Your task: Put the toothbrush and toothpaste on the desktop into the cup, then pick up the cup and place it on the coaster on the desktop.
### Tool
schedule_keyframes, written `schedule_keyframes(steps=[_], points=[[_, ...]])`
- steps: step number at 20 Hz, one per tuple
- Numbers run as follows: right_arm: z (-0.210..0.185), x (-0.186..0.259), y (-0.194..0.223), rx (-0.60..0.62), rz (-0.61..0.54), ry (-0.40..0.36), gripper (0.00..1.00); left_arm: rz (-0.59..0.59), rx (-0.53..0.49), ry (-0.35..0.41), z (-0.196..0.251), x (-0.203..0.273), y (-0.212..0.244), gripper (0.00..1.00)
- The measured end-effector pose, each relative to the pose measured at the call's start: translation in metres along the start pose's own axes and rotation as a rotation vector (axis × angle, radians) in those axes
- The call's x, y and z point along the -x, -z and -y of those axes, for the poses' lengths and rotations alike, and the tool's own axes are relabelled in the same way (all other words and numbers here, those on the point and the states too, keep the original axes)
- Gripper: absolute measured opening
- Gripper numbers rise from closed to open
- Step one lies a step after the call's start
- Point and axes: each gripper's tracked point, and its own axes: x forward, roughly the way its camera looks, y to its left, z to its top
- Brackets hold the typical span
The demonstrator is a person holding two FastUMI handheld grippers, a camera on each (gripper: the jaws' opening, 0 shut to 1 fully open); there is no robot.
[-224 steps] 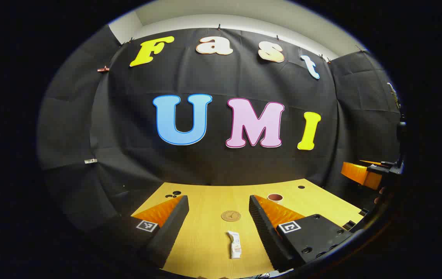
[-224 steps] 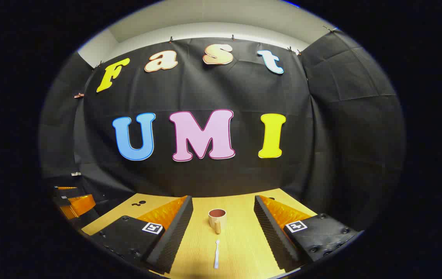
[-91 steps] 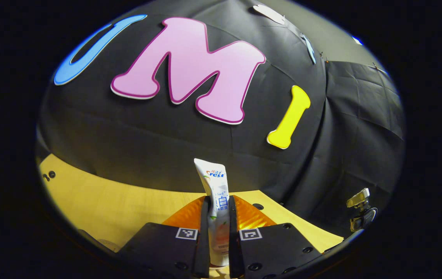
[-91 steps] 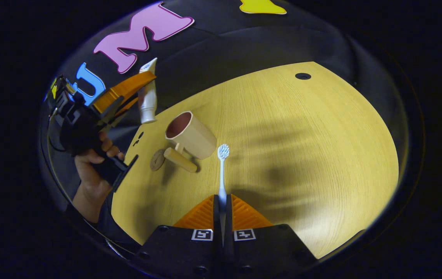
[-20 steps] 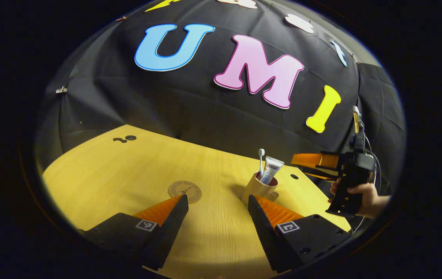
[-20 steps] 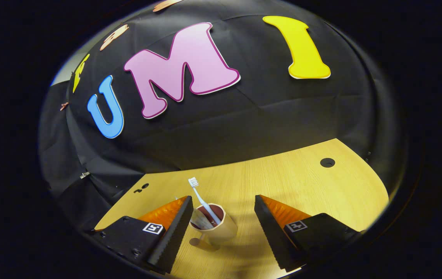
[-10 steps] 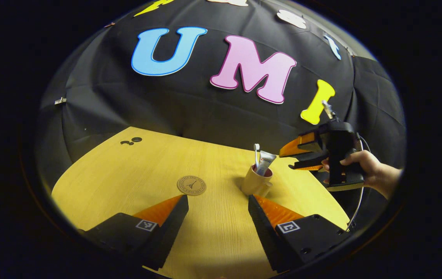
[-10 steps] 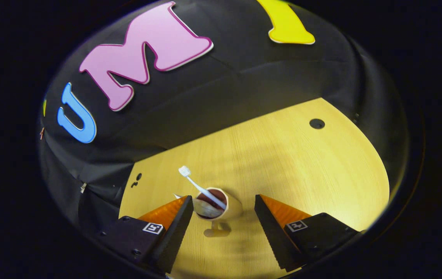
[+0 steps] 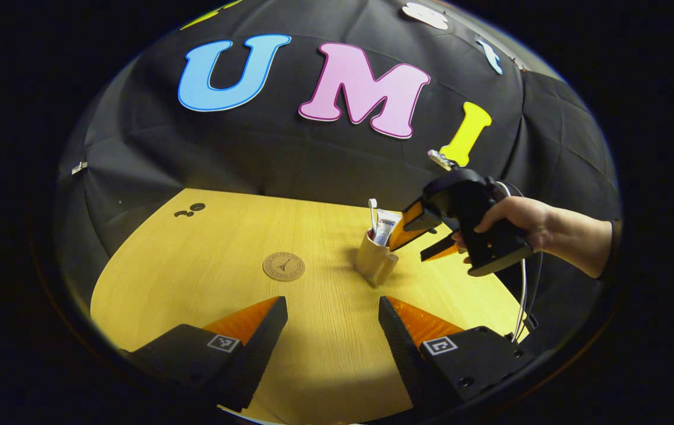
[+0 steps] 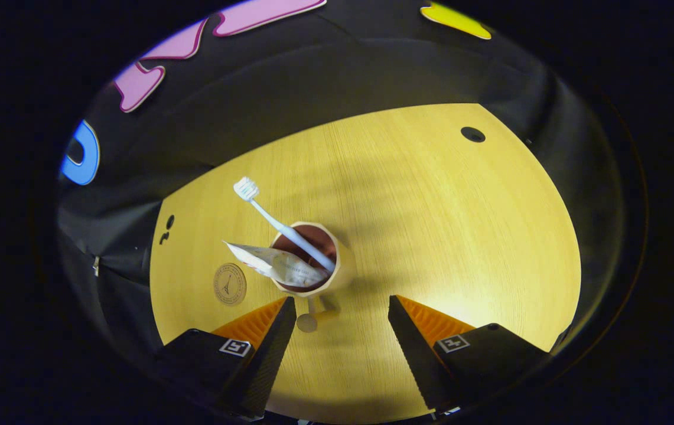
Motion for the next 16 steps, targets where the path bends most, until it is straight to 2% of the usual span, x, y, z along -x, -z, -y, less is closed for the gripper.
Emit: schedule_keyframes(steps=[4, 5, 6, 9, 10, 11, 13, 14, 16], points=[[-0.001, -0.03, 0.023, 0.056, -0.092, 0.098, 0.97, -0.002, 0.025, 0.001, -0.01, 0.007, 0.001, 0.97], [-0.003, -0.036, 0.028, 0.057, -0.115, 0.108, 0.87, -0.001, 0.031, -0.006, -0.015, 0.008, 0.002, 0.9], [-0.004, -0.043, 0.03, 0.056, -0.127, 0.118, 0.97, -0.001, 0.04, -0.012, -0.02, 0.01, 0.003, 0.97], [0.0, -0.057, 0.023, 0.037, -0.133, 0.165, 0.95, -0.013, 0.075, -0.038, -0.04, 0.015, 0.01, 0.97], [0.0, -0.06, 0.021, 0.02, -0.132, 0.172, 1.0, -0.014, 0.085, -0.043, -0.046, 0.016, 0.012, 0.96], [0.002, -0.061, 0.02, 0.011, -0.136, 0.176, 1.0, -0.021, 0.097, -0.051, -0.053, 0.018, 0.015, 0.96], [0.003, -0.066, 0.021, 0.008, -0.146, 0.188, 0.94, -0.034, 0.1, -0.068, -0.061, 0.02, 0.019, 0.97], [0.002, -0.068, 0.022, 0.009, -0.151, 0.189, 0.82, -0.036, 0.097, -0.076, -0.065, 0.022, 0.02, 0.97], [-0.001, -0.073, 0.023, 0.009, -0.155, 0.189, 0.75, -0.038, 0.096, -0.077, -0.066, 0.021, 0.02, 0.97]])
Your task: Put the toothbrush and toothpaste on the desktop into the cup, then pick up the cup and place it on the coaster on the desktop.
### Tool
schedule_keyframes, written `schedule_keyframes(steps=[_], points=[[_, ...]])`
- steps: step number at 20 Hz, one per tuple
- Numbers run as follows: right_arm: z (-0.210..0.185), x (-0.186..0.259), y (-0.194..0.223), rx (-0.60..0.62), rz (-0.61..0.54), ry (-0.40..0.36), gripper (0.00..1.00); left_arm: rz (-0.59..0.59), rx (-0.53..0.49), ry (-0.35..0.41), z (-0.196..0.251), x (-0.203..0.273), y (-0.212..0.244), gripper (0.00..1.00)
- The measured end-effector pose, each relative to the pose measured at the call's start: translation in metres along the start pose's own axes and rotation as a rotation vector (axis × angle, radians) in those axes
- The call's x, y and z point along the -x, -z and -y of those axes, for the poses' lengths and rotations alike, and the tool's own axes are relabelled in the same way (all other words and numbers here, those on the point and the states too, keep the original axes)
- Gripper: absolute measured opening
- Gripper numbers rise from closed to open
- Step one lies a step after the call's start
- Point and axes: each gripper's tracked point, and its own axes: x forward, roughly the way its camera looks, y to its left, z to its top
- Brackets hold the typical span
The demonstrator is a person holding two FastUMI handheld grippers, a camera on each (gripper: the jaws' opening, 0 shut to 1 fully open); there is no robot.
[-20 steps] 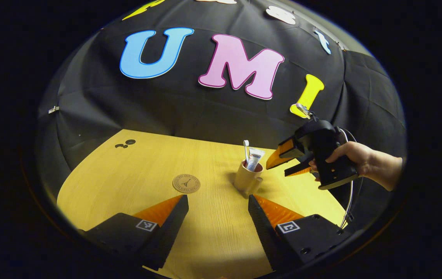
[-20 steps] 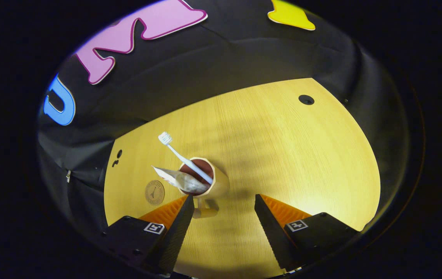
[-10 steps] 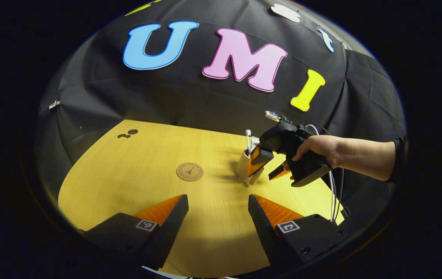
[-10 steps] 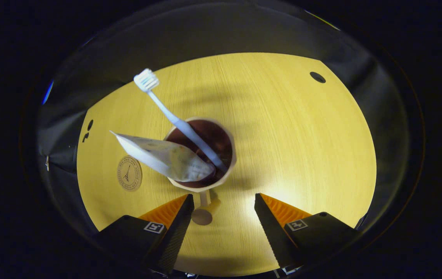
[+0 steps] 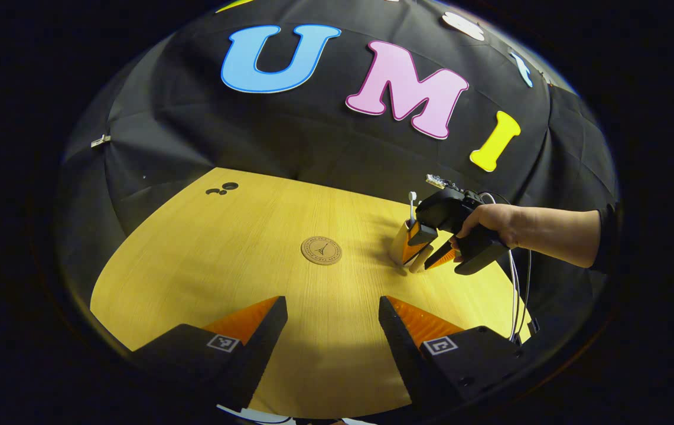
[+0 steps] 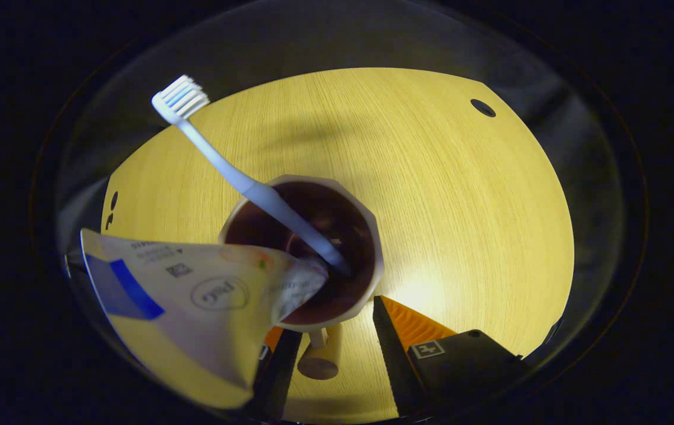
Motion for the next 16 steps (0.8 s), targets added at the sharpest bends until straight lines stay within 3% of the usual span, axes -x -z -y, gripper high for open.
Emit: schedule_keyframes(steps=[1, 3, 4, 10, 11, 12, 16], points=[[-0.001, 0.0, 0.001, -0.002, 0.0, -0.002, 0.73, -0.005, -0.002, 0.003, 0.001, 0.0, 0.001, 0.96], [-0.004, 0.001, 0.001, -0.01, 0.005, -0.002, 0.54, -0.013, -0.018, 0.006, 0.001, -0.001, 0.002, 0.97], [-0.004, 0.0, 0.001, -0.011, 0.009, 0.002, 0.39, -0.014, -0.026, 0.009, 0.003, -0.002, 0.002, 0.97], [-0.002, 0.001, 0.0, 0.072, 0.039, 0.023, 0.34, -0.018, -0.062, 0.025, 0.014, -0.004, 0.007, 0.97], [-0.002, 0.0, 0.001, 0.084, 0.043, 0.026, 0.34, -0.019, -0.066, 0.024, 0.014, -0.005, 0.008, 0.9], [-0.003, 0.002, 0.001, 0.091, 0.048, 0.02, 0.34, -0.019, -0.07, 0.025, 0.015, -0.005, 0.009, 0.97], [-0.006, 0.005, -0.005, 0.099, 0.078, 0.01, 0.34, -0.02, -0.08, 0.038, 0.015, -0.003, 0.014, 0.96]])
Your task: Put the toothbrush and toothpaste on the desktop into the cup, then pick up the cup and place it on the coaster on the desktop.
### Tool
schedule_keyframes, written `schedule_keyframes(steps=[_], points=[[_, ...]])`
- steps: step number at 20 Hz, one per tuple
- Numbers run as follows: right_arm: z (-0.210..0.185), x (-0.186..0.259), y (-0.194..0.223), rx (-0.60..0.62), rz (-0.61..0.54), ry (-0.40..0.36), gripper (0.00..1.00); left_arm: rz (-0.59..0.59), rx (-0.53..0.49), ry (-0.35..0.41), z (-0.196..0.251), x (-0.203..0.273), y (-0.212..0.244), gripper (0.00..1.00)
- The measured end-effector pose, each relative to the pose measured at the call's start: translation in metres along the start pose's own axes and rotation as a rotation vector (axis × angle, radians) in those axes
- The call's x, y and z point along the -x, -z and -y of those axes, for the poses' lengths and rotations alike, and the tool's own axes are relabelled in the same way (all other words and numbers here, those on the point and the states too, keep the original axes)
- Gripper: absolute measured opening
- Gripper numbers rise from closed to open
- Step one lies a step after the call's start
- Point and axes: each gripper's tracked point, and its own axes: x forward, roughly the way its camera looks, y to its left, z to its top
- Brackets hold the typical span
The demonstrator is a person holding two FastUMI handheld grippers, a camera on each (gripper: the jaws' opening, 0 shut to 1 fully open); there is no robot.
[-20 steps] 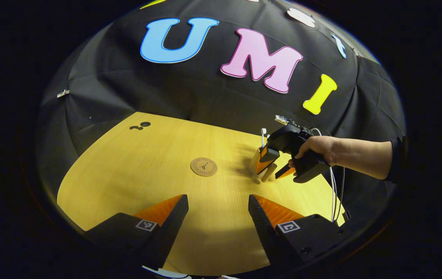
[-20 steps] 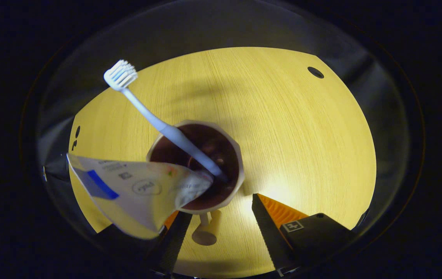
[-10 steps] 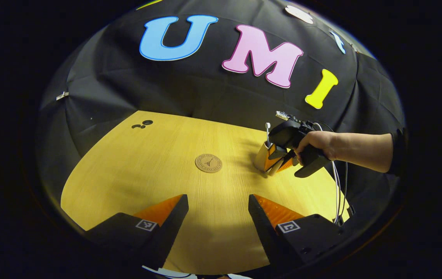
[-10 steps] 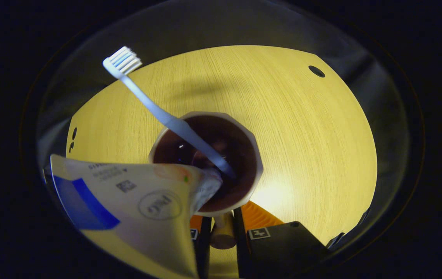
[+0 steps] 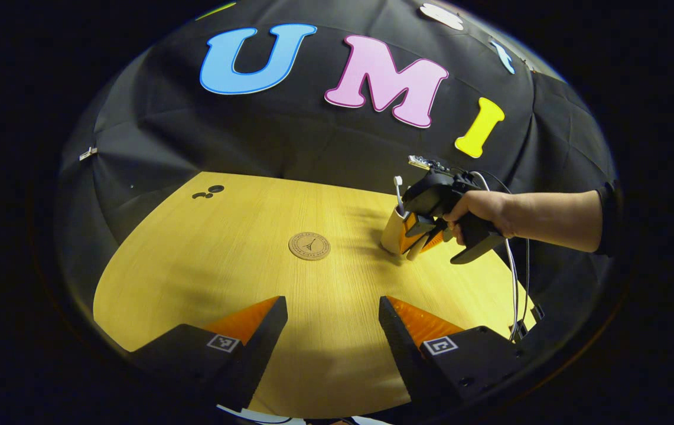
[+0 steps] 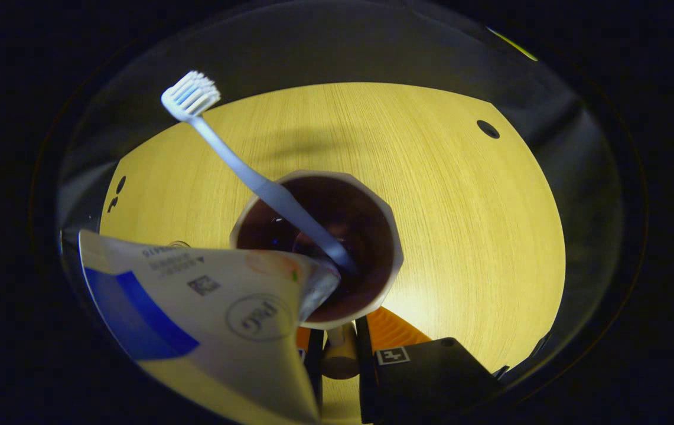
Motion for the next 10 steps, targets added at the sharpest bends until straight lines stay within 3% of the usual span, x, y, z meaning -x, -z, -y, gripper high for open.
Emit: schedule_keyframes(steps=[9, 10], points=[[-0.025, 0.012, -0.011, 0.079, 0.045, -0.071, 0.34, 0.031, 0.021, -0.027, -0.019, 0.012, 0.001, 0.97], [-0.028, 0.015, -0.011, 0.084, 0.036, -0.09, 0.34, 0.03, 0.035, -0.03, -0.021, 0.014, 0.001, 0.91]])
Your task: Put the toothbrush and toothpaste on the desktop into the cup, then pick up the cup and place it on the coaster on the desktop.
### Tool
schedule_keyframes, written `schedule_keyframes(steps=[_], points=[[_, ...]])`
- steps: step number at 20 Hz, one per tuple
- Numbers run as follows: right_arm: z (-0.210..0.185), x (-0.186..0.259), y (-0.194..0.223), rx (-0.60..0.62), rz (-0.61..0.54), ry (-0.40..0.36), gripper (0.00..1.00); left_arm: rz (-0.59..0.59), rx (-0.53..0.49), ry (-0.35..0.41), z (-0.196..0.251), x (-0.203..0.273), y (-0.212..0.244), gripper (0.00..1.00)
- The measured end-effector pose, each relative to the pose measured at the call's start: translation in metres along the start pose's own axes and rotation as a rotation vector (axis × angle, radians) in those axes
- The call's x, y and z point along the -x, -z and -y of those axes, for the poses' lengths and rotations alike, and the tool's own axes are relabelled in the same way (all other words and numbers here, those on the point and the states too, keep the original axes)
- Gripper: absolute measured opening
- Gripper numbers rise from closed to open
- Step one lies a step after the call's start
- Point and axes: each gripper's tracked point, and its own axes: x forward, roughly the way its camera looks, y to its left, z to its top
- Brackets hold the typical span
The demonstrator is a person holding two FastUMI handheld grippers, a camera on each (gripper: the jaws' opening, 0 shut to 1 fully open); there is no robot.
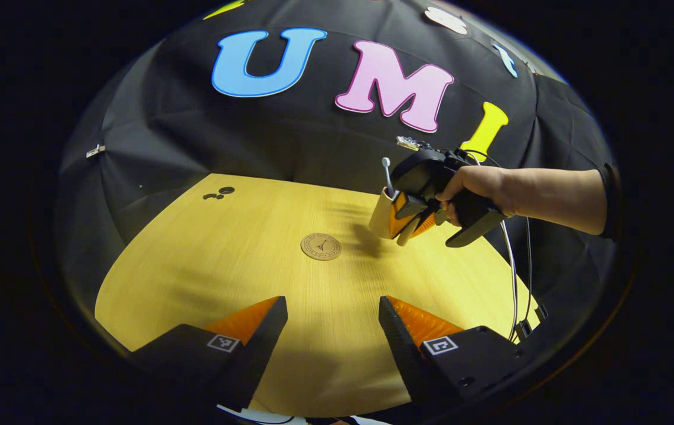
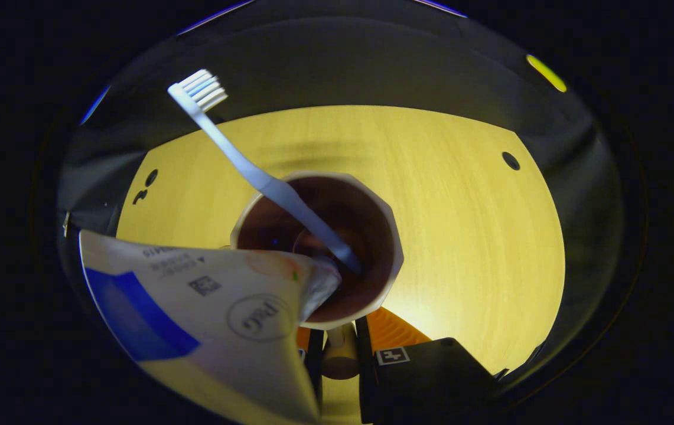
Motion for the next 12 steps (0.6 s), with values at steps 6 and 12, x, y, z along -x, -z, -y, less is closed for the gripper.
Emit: schedule_keyframes(steps=[6, 12], points=[[-0.002, 0.006, 0.004, 0.071, -0.043, -0.057, 0.34, 0.021, 0.01, 0.02, -0.004, 0.008, -0.01, 0.97], [0.003, 0.012, 0.005, 0.118, -0.09, -0.059, 0.34, -0.016, -0.002, 0.039, -0.016, 0.014, 0.001, 0.97]])
